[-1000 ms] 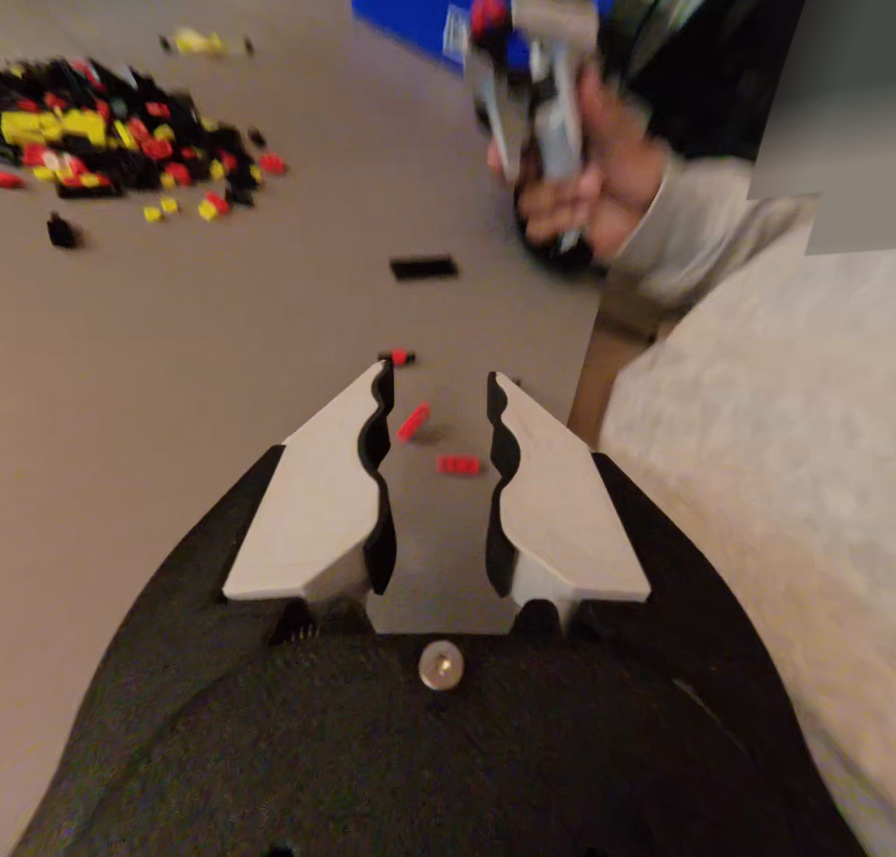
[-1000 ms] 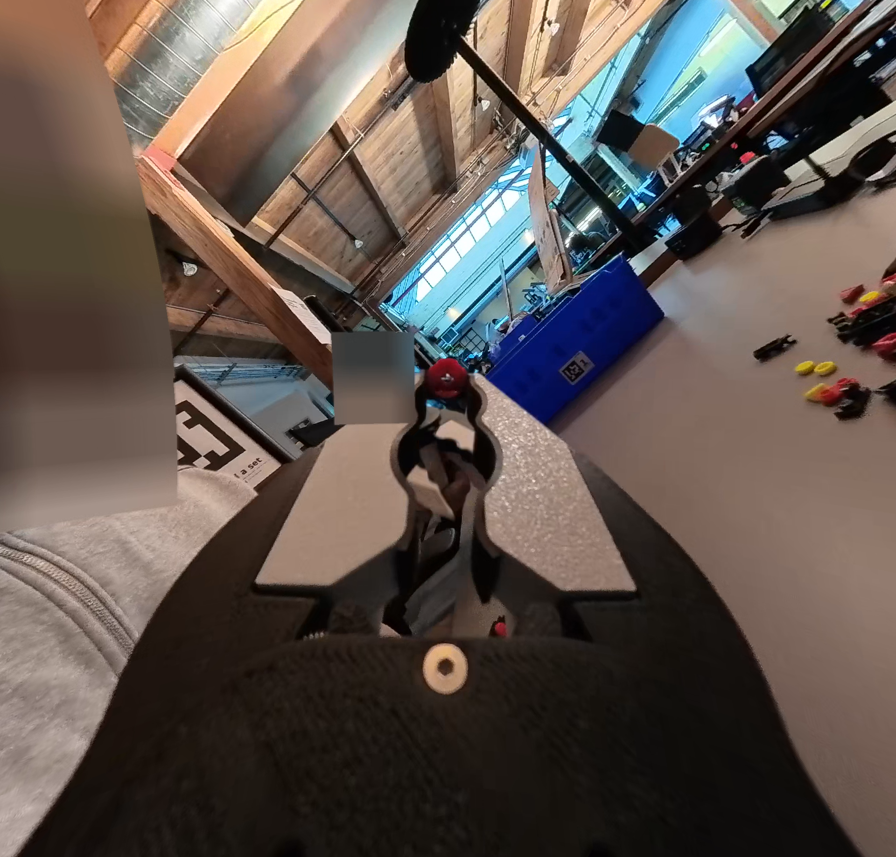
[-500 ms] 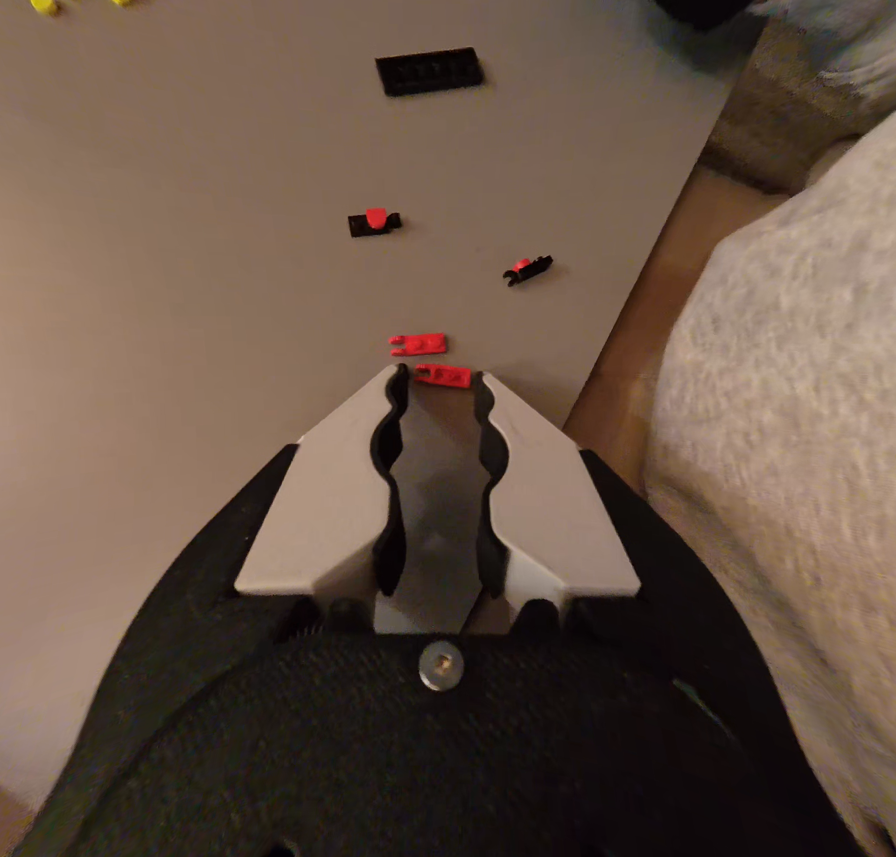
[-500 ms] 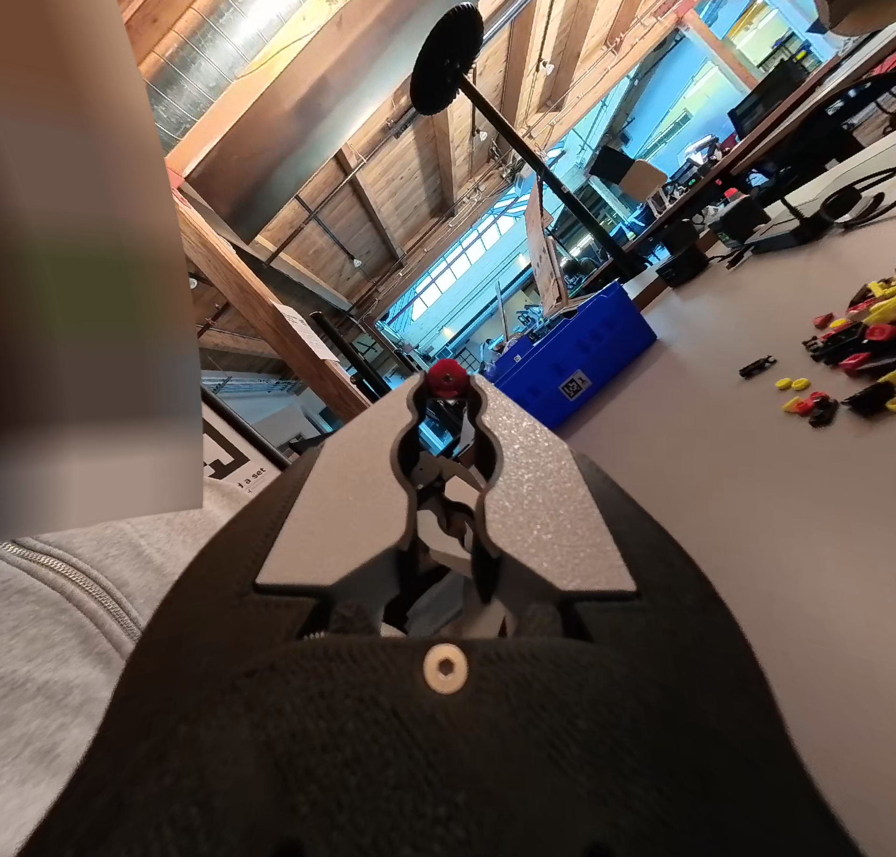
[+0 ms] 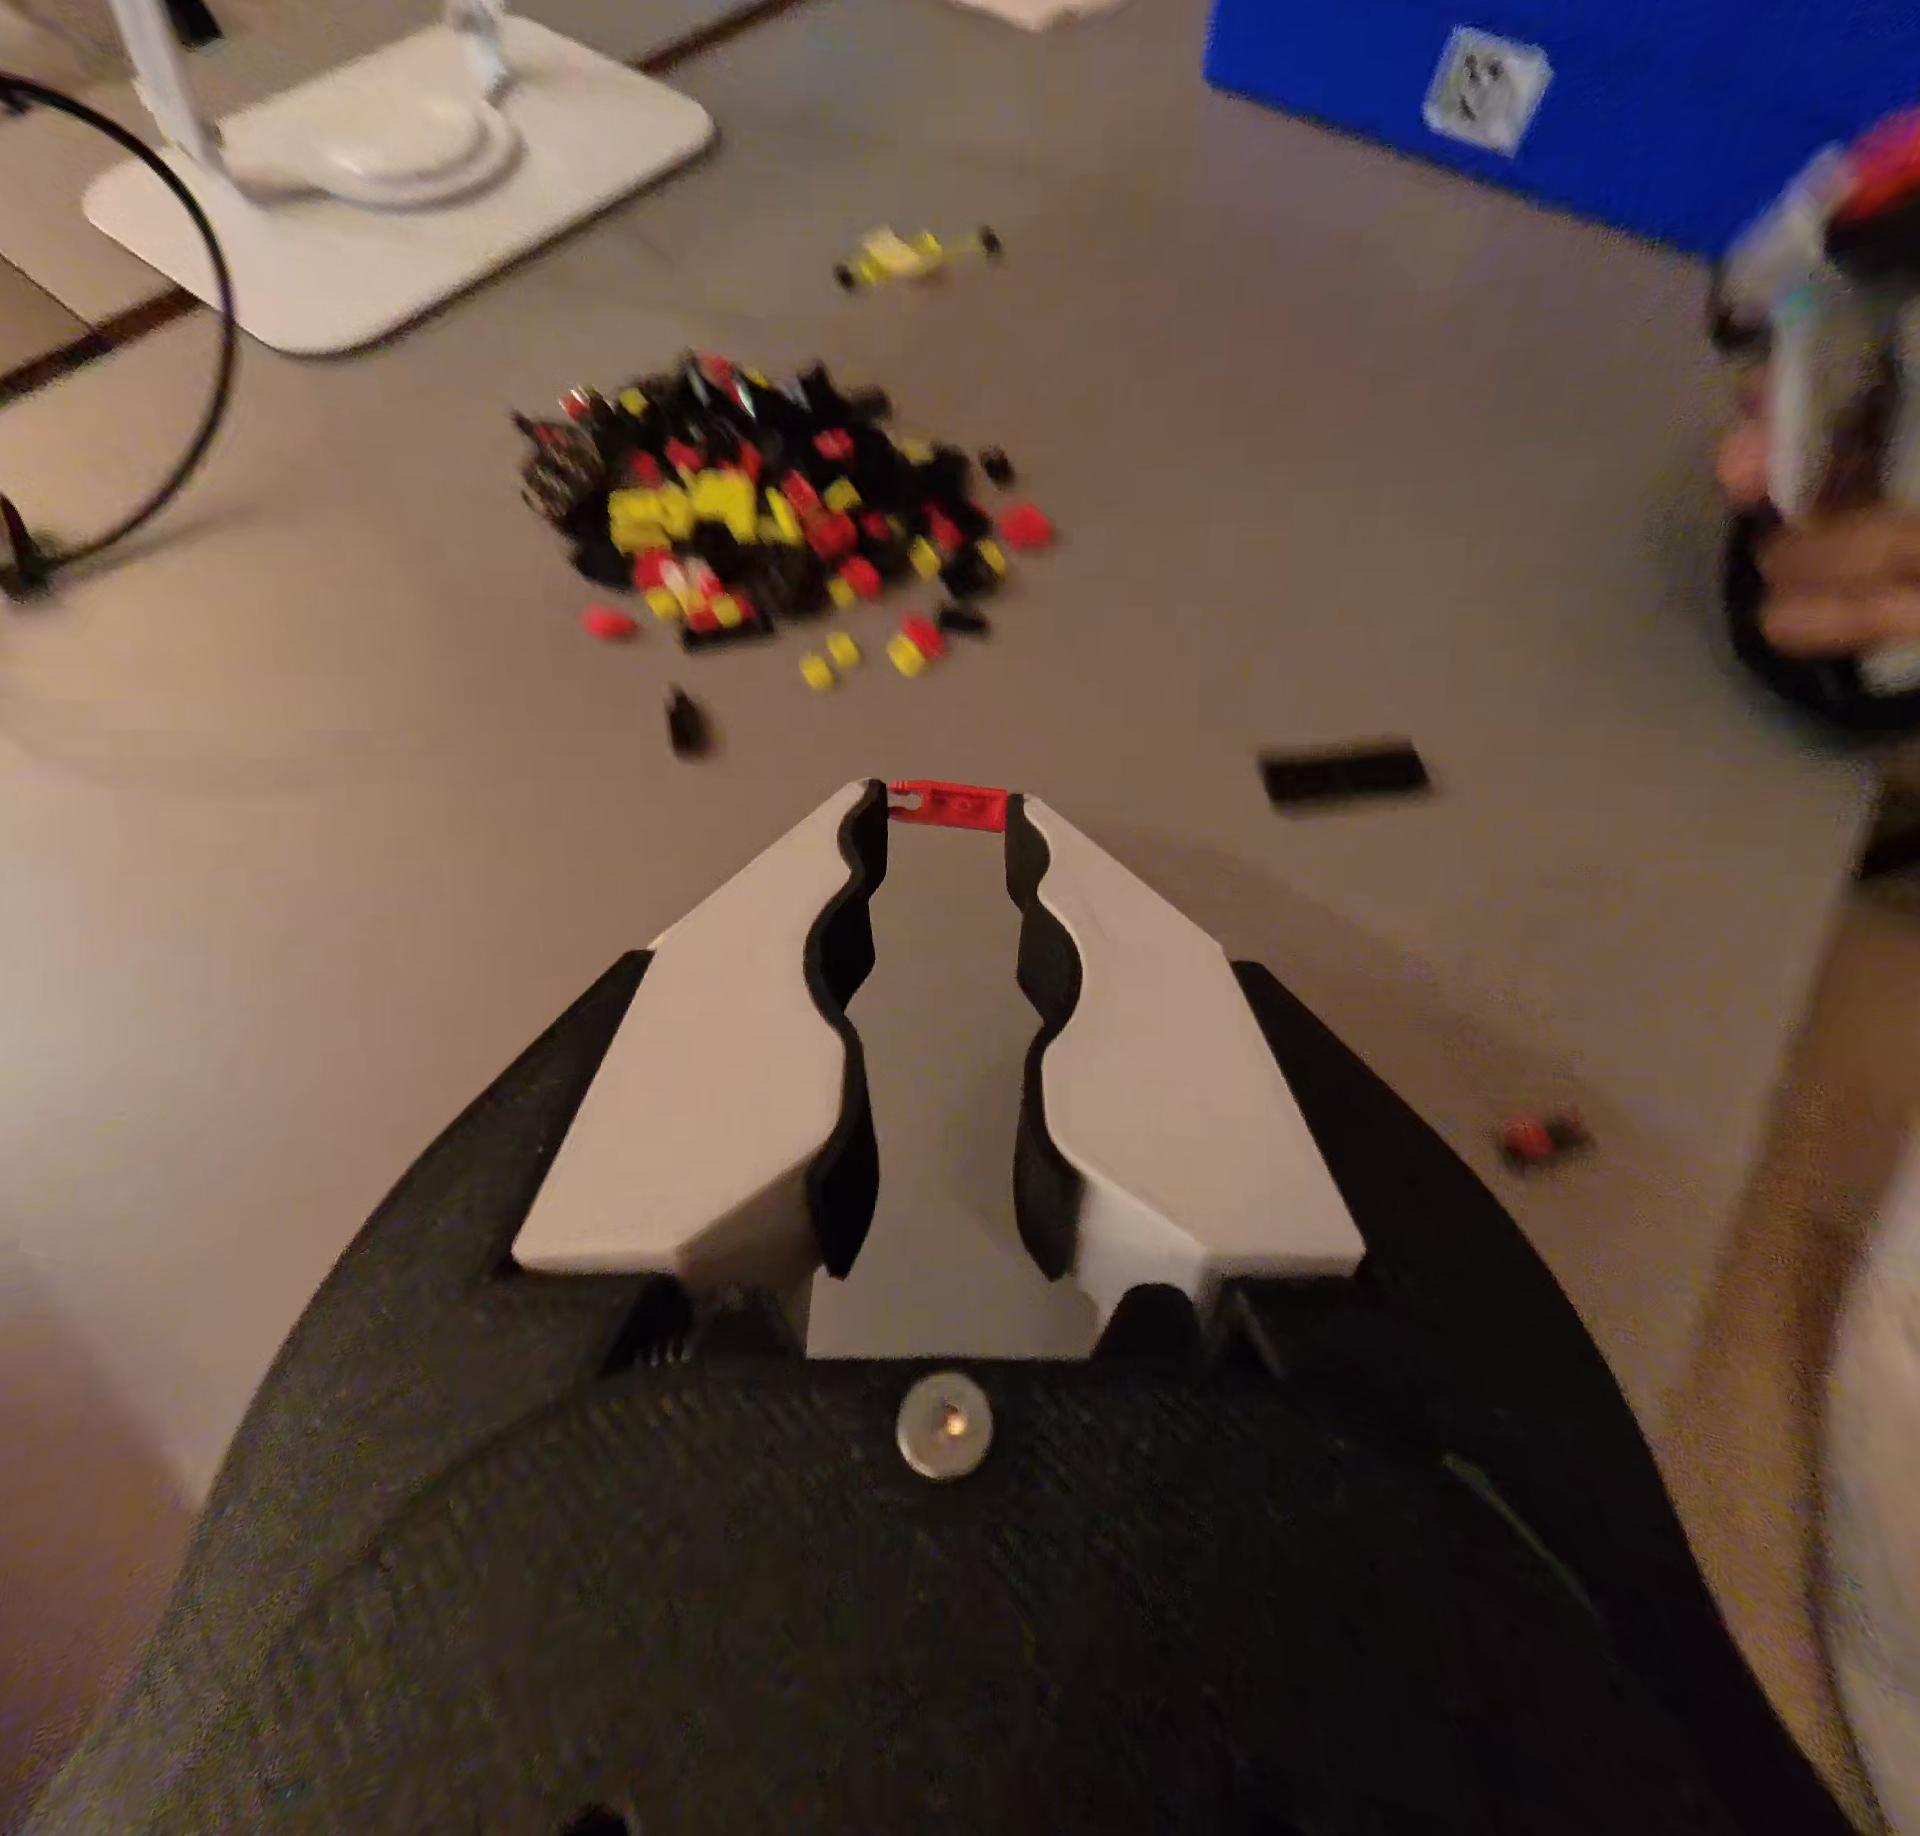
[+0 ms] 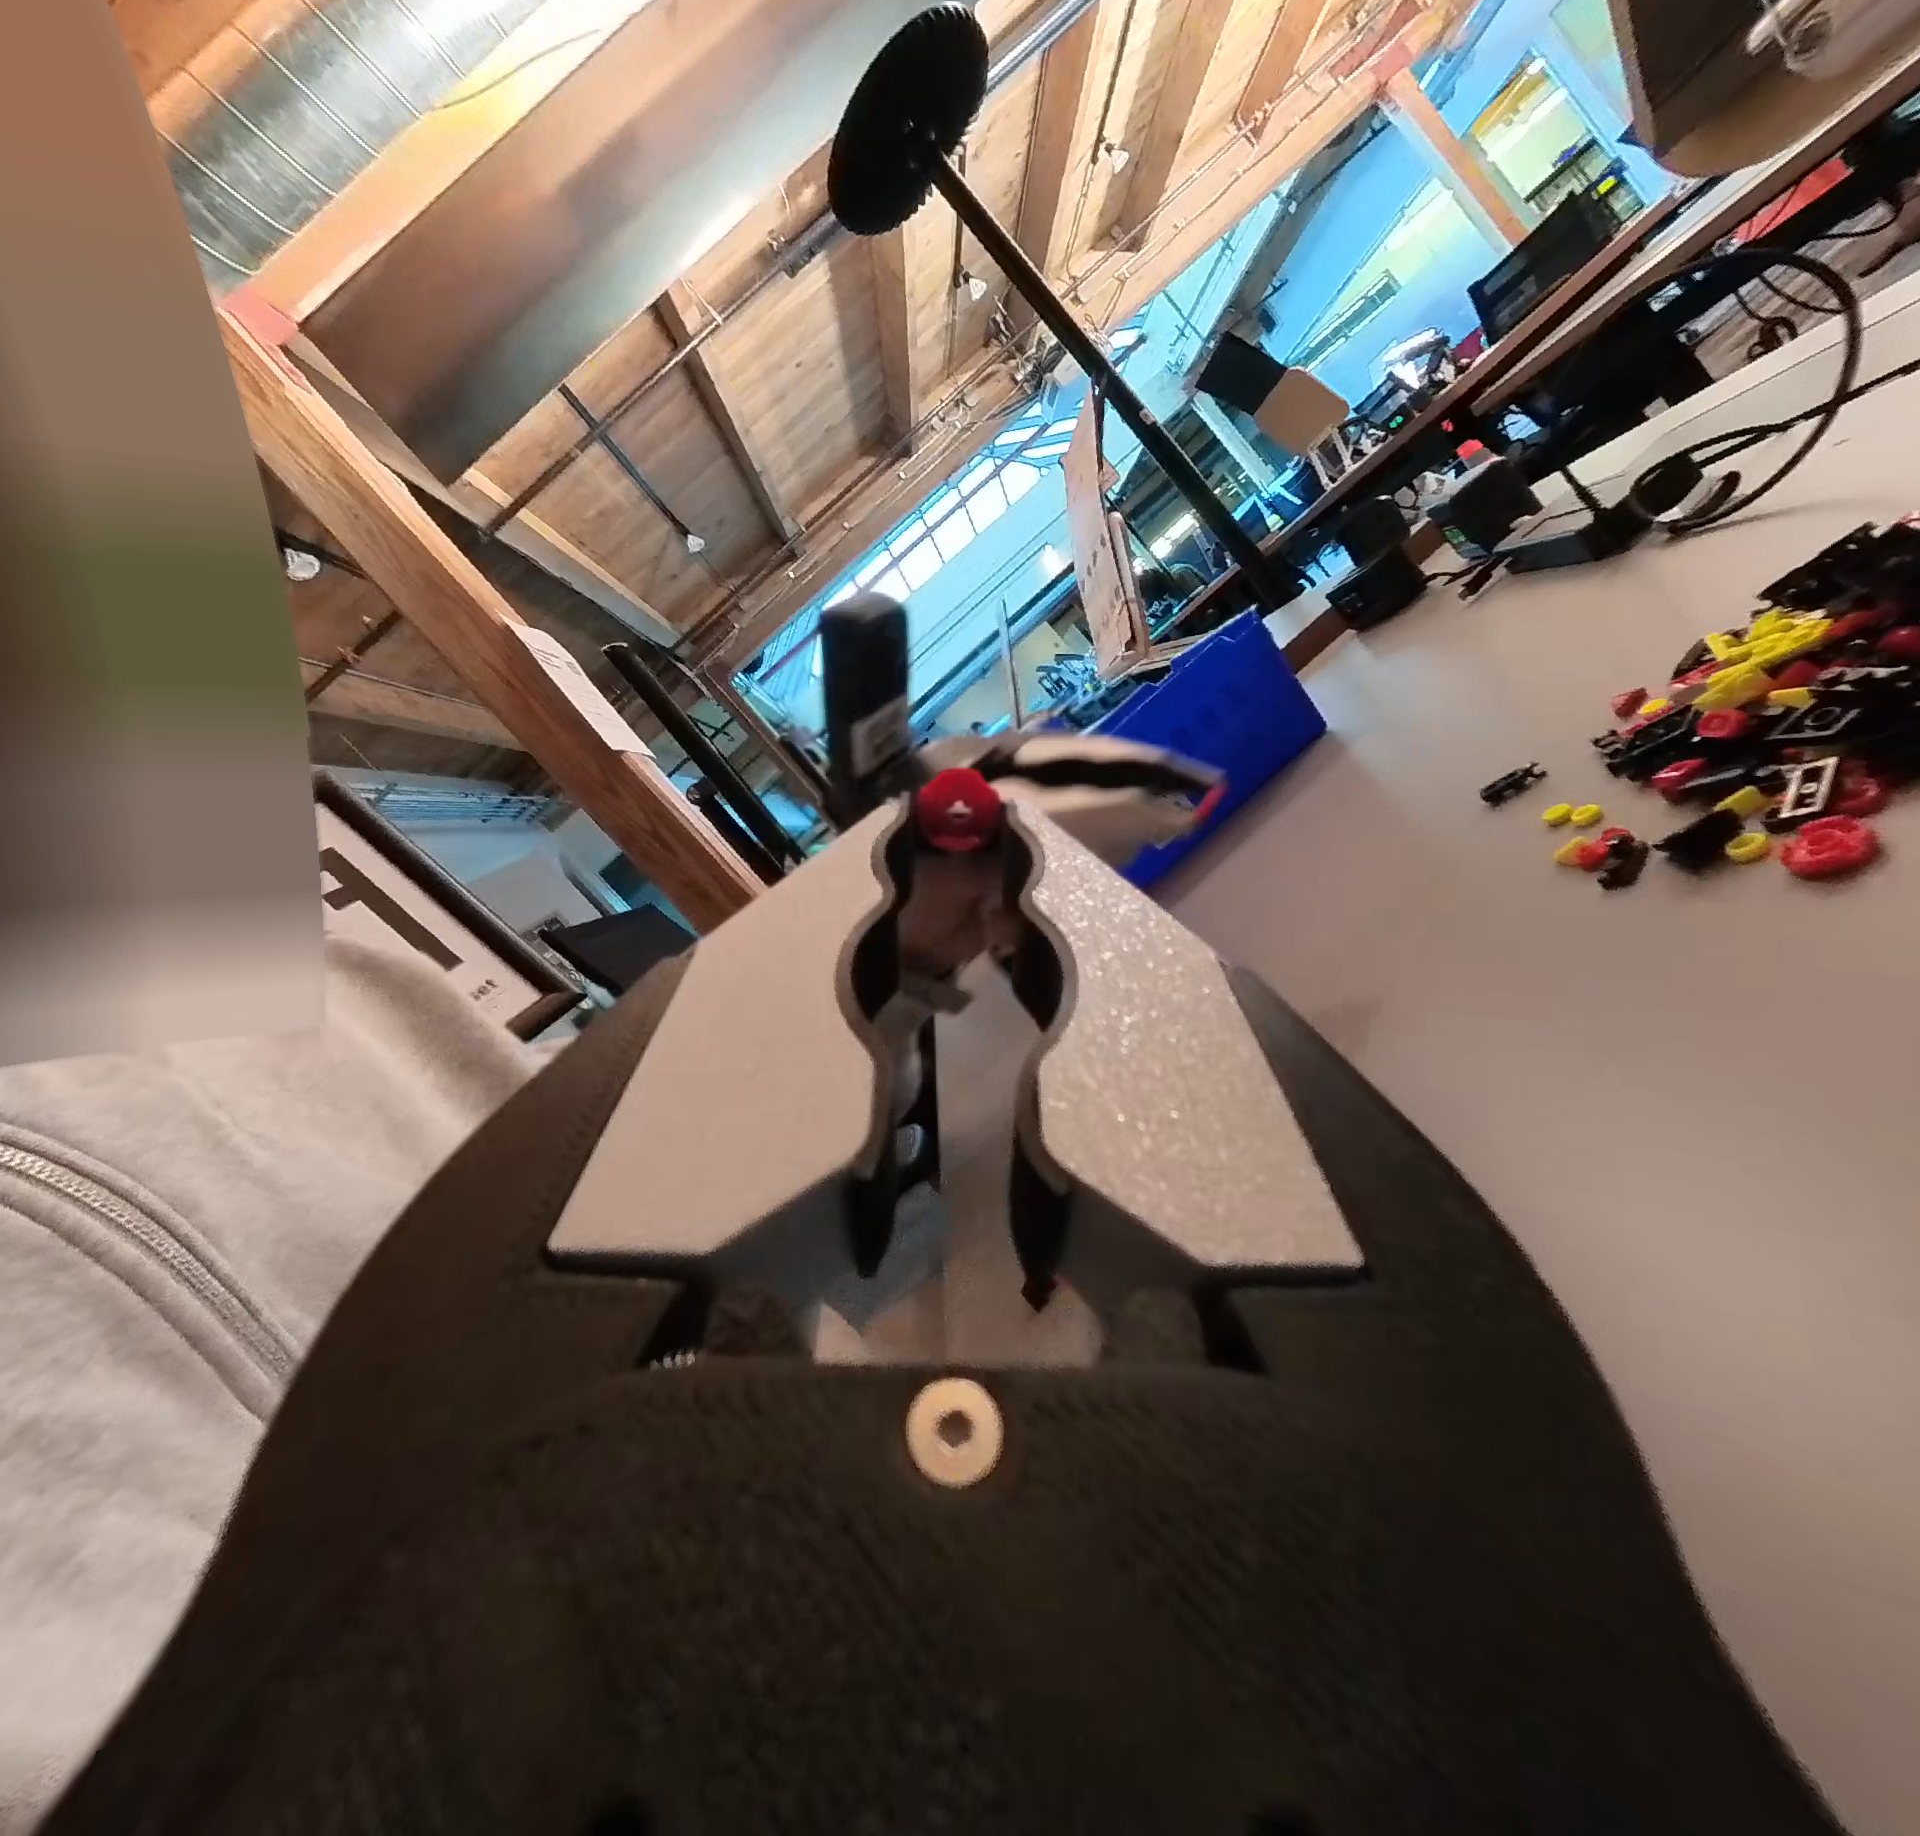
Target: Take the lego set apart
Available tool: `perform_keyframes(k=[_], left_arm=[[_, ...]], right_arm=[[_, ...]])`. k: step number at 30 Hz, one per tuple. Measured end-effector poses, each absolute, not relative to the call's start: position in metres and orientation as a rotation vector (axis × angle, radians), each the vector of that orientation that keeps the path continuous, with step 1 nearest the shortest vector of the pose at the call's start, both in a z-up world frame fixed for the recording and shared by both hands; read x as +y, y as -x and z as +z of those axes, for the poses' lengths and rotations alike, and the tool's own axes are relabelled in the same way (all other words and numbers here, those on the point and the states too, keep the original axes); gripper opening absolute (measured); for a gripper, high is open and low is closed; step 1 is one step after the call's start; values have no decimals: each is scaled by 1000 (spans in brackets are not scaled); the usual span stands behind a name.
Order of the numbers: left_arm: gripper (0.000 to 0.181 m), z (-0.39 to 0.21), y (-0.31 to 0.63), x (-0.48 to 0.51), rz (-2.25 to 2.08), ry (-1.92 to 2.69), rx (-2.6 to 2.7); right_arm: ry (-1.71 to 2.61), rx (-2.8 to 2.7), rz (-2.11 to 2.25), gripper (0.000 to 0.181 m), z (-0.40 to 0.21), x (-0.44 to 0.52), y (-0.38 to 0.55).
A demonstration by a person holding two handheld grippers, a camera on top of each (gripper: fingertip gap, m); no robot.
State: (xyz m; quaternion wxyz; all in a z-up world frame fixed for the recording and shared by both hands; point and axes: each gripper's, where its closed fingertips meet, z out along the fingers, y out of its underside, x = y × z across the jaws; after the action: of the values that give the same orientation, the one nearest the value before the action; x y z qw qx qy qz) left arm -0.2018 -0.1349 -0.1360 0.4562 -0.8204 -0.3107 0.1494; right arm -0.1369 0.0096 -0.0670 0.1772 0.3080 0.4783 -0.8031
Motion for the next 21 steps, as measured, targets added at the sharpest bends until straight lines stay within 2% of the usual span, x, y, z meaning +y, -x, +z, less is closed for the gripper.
perform_keyframes(k=[1, 8, 11, 14, 21], left_arm=[[21, -134, 225, -126, 363, 2001, -788], [22, -170, 332, -62, 267, 2137, -842], [33, -175, 334, -63, 235, 2131, -914], [40, -158, 307, -85, 280, 2096, -894], [40, -148, 163, -154, 303, 2082, -959]], right_arm=[[-869, 1359, -2276, 13, -67, 10, 136], [-851, 1435, -2300, 13, -69, 8, 130], [-848, 1436, -2303, 13, -69, 9, 130], [-852, 1424, -2298, 13, -71, 11, 131], [-864, 1370, -2269, 12, -77, 11, 135]])
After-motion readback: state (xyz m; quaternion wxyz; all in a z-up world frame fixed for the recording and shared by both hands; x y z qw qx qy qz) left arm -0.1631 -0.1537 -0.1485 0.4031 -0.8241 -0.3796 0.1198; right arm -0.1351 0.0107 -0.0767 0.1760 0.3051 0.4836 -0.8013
